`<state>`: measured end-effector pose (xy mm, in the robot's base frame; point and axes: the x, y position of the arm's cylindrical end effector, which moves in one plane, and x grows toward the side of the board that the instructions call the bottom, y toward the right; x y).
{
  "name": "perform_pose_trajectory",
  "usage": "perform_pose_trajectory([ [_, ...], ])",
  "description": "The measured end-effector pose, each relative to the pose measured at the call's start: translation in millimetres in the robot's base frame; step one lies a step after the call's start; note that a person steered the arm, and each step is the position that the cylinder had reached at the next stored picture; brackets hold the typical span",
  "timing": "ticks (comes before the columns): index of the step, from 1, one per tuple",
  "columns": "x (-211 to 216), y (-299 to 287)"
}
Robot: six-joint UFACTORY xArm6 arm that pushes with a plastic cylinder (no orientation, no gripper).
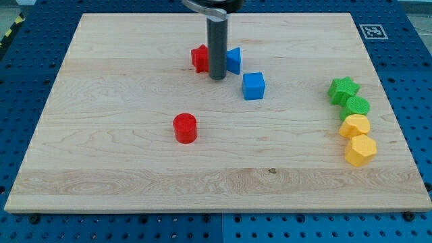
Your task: Move the red star towards the top left of the board
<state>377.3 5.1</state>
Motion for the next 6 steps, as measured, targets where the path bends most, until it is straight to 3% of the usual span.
perform_pose_trajectory([
  [1,-22.6,-9.3],
  [3,-78.8,-116.4],
  [5,-59.9,-125.3],
  [6,-88.2,-165.1],
])
